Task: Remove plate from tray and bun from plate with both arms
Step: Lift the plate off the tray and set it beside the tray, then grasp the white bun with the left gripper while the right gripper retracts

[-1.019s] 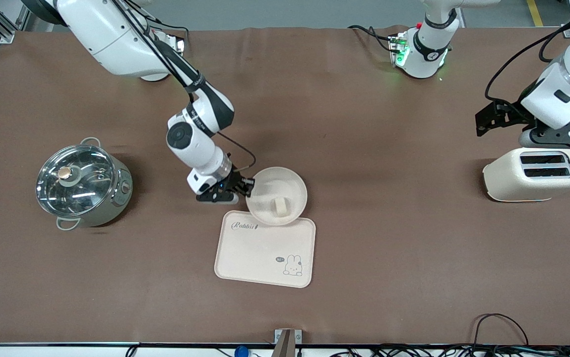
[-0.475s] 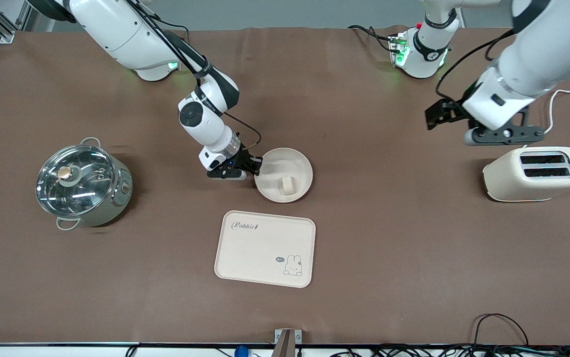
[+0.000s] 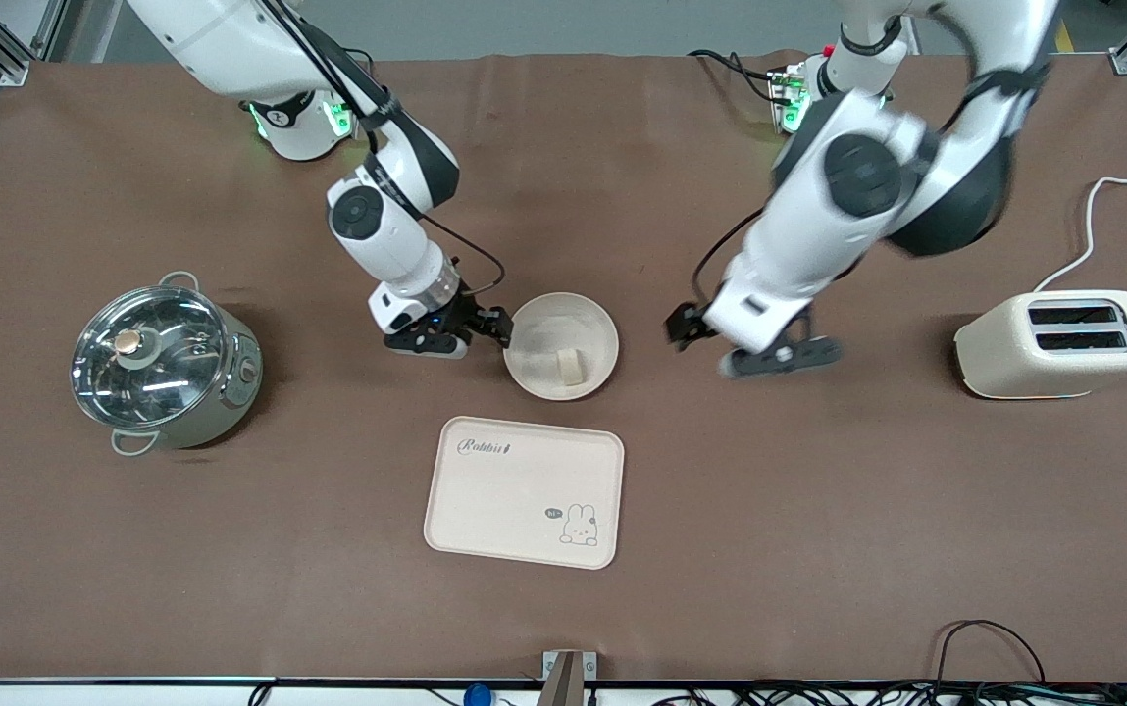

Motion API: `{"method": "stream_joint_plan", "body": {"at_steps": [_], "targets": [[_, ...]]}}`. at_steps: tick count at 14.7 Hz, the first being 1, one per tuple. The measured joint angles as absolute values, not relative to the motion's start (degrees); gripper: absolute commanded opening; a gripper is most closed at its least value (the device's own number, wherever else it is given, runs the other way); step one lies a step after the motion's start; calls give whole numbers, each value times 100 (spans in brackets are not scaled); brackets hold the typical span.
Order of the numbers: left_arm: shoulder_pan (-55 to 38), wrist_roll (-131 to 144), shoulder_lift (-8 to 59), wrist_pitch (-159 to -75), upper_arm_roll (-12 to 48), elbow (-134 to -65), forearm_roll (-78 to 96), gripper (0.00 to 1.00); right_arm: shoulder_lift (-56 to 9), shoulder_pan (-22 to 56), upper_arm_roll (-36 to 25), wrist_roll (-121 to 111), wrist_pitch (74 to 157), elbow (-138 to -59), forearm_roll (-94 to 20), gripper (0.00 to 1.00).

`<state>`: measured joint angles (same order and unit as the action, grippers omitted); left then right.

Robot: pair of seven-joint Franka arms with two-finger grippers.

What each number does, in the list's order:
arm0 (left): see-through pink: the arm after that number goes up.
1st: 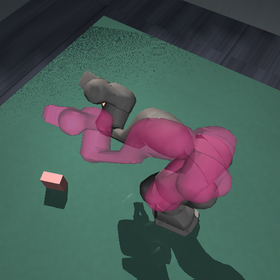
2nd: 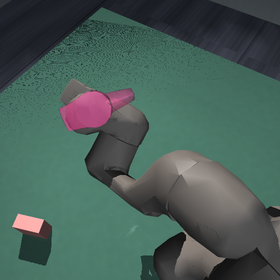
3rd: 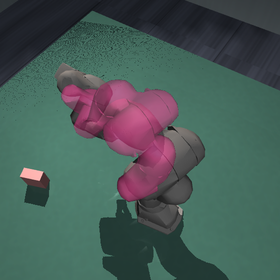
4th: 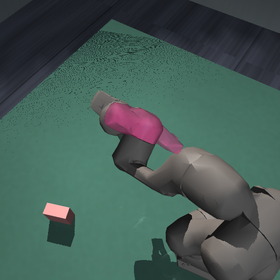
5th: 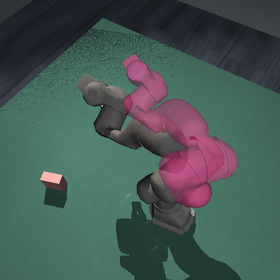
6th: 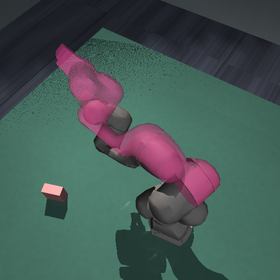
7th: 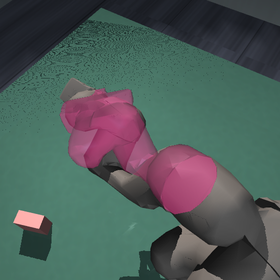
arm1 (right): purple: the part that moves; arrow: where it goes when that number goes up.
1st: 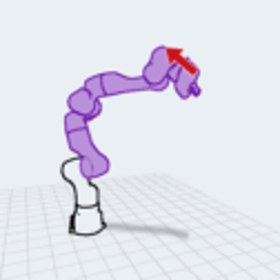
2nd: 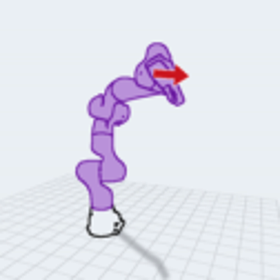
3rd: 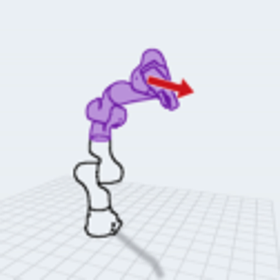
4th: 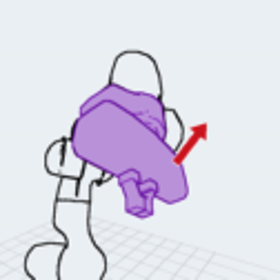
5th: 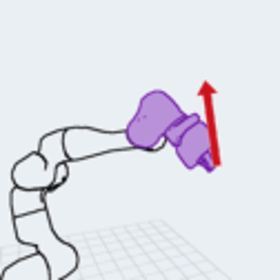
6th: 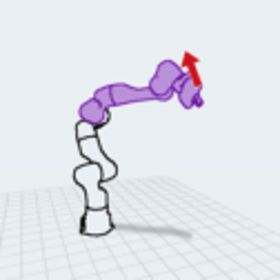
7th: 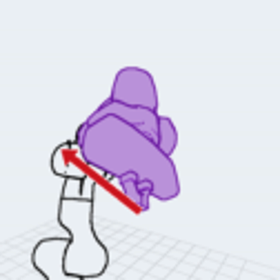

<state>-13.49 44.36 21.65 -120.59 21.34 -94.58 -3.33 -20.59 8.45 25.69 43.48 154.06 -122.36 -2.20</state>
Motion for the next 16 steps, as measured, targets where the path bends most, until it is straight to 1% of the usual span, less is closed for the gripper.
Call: {"method": "stream_joint_plan", "body": {"at_steps": [2,4,6,9,12,14,15,16], "targets": [[-1717,5157,2773,-12585,2144,-9412,-803,100,-1664,765,2181,4095,14205,-11709,-200,100],[-2100,5833,3316,-12747,2142,-9159,-1179,100,-1472,714,1634,3450,13048,-11031,-198,100],[-2456,6356,3775,-12773,2128,-8814,-1545,100,-1426,609,1128,2799,12225,-10393,-198,100],[-2720,6719,4267,-13143,2108,-8554,-1766,100,-1305,257,745,2113,11589,-9809,-198,100],[-2808,6946,4615,-13523,2104,-8533,-1789,100,-883,173,95,1779,11164,-9628,-198,100],[-2885,7069,4753,-13609,2103,-8523,-1795,99,-563,156,-334,1269,10577,-9466,-198,100],[-2923,7136,4786,-13614,2103,-8519,-1795,85,-426,148,-524,1035,10179,-9330,-200,100],[-2964,7224,4803,-13616,2101,-8518,-1803,58,-315,140,-671,893,9839,-9190,-200,100]]}}
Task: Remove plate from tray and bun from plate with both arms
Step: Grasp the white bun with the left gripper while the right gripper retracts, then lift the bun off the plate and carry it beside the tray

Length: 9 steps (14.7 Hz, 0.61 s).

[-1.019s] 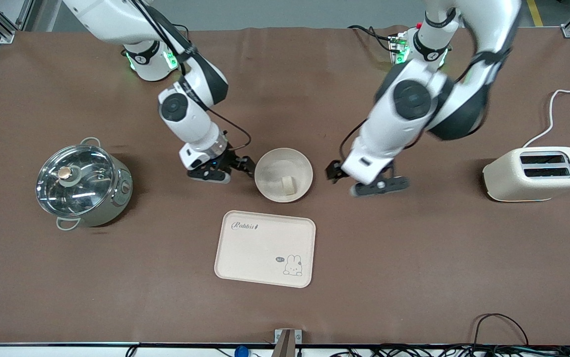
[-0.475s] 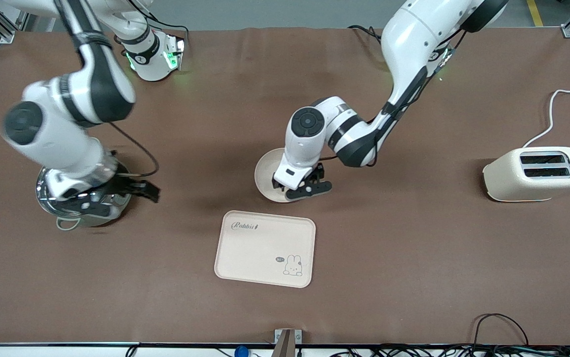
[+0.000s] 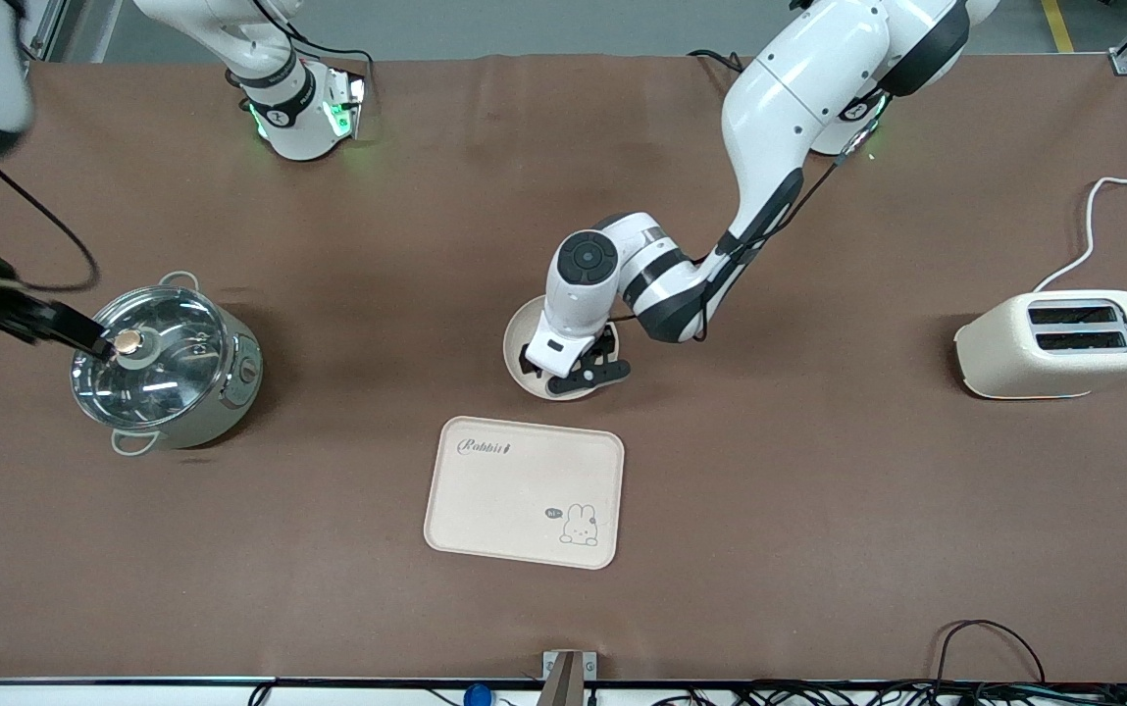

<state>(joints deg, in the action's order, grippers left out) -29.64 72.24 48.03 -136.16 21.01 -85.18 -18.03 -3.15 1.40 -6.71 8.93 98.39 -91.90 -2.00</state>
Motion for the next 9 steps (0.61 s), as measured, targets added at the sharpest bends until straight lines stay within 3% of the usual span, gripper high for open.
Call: {"method": "stream_joint_plan", "body": {"at_steps": [1,2,3,6,9], "targets": [[-3009,7300,4812,-13621,2096,-8518,-1839,37,-232,136,-770,817,9635,-9082,-200,100],[-3049,7374,4814,-13622,2087,-8518,-1904,25,-177,136,-816,786,9545,-9026,-200,100],[-3070,7430,4814,-13622,2080,-8517,-1931,23,-157,137,-821,770,9522,-9001,-201,100],[-3071,7463,4815,-13622,2050,-8517,-2010,5,-174,165,-801,638,9520,-8992,-201,100],[-3069,7470,4815,-13622,2042,-8515,-2042,0,-158,172,-799,276,9378,-8911,-199,100]]}}
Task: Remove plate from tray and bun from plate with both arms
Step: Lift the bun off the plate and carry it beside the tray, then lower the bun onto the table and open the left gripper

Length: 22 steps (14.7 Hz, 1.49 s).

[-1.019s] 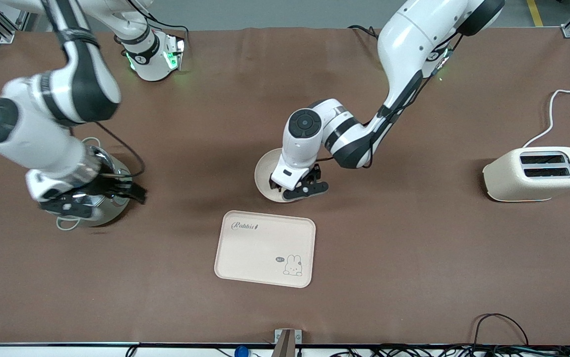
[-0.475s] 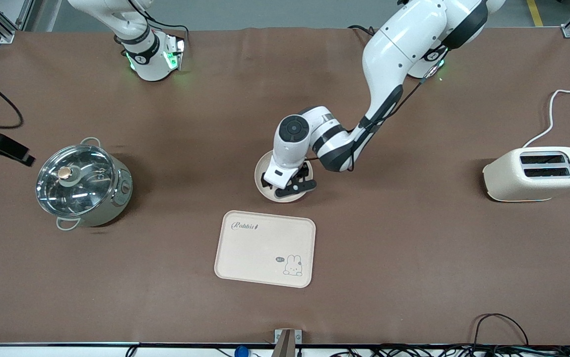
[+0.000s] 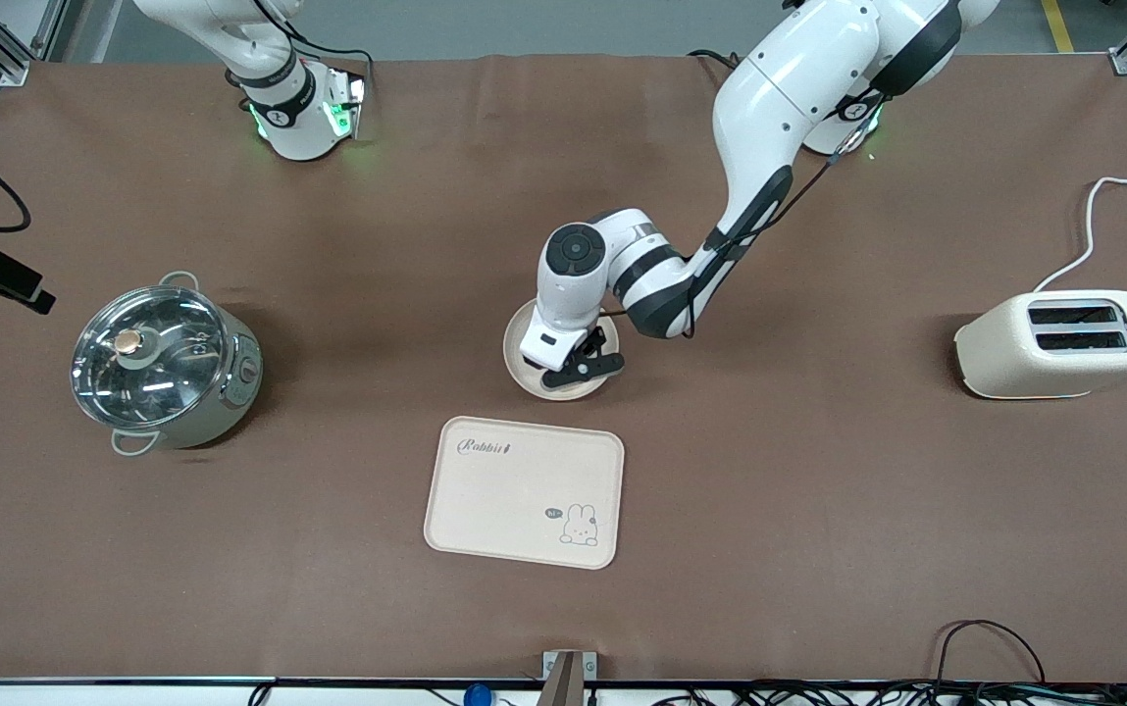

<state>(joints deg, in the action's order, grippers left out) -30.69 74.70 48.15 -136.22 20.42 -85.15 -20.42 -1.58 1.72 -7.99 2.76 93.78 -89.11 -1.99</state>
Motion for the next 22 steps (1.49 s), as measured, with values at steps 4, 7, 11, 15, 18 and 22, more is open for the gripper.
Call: {"method": "stream_joint_plan", "body": {"at_steps": [4,7,11,15,18,22], "targets": [[-3032,7441,4751,-13328,2039,-8359,-2099,0,-15,163,-823,-364,9254,-8826,-187,100],[-2688,6596,4184,-12479,2065,-8168,-2061,0,11,156,-898,-595,9154,-8825,-184,100],[-1159,4496,3573,-11928,2339,-8505,-1806,1,83,157,-926,-640,9080,-8814,-184,100],[408,3002,3664,-12963,2668,-9508,-1789,3,130,177,-907,-641,8946,-8814,-184,100],[906,2451,3779,-13888,2686,-10197,-1789,45,130,231,-891,-641,8926,-8815,-184,100],[955,2392,3800,-14005,2736,-10316,-1789,100,130,244,-891,-641,8893,-8815,-184,100]]}}
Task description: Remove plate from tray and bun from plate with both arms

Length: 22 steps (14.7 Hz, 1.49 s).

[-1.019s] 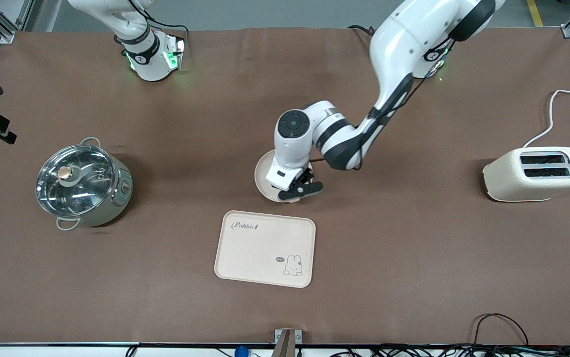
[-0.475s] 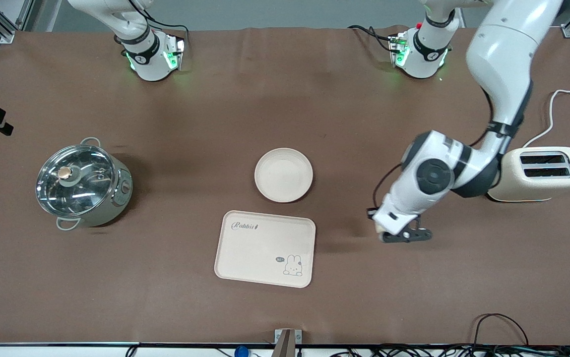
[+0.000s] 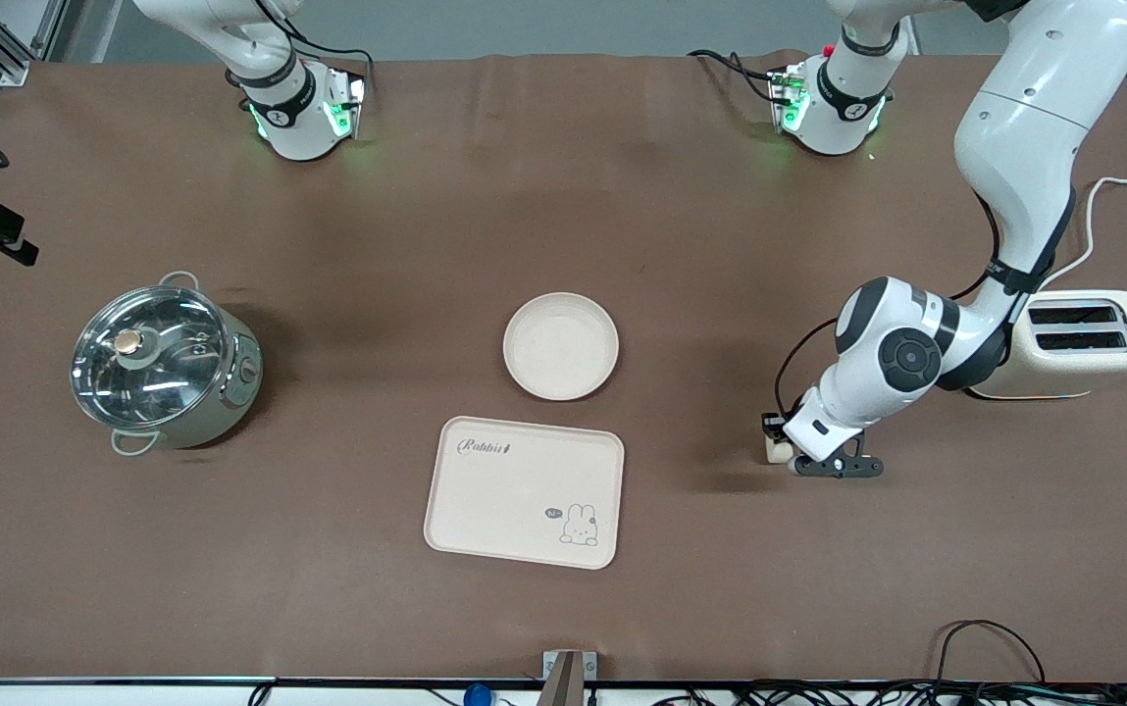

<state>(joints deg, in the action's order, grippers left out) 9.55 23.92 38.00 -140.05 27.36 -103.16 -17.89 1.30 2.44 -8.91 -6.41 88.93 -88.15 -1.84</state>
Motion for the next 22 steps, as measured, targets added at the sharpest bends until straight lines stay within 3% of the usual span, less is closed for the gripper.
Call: {"method": "stream_joint_plan", "body": {"at_steps": [11,17,22], "targets": [[912,2385,3753,-13864,2767,-10054,-1803,100,130,248,-956,-646,8843,-8815,-184,100],[946,2360,3409,-11563,3174,-8456,-1805,100,130,253,-1019,-756,8820,-8816,-184,100],[796,2108,2509,-10854,2967,-8271,-1583,100,131,275,-1019,-764,8812,-8816,-184,100]]}}
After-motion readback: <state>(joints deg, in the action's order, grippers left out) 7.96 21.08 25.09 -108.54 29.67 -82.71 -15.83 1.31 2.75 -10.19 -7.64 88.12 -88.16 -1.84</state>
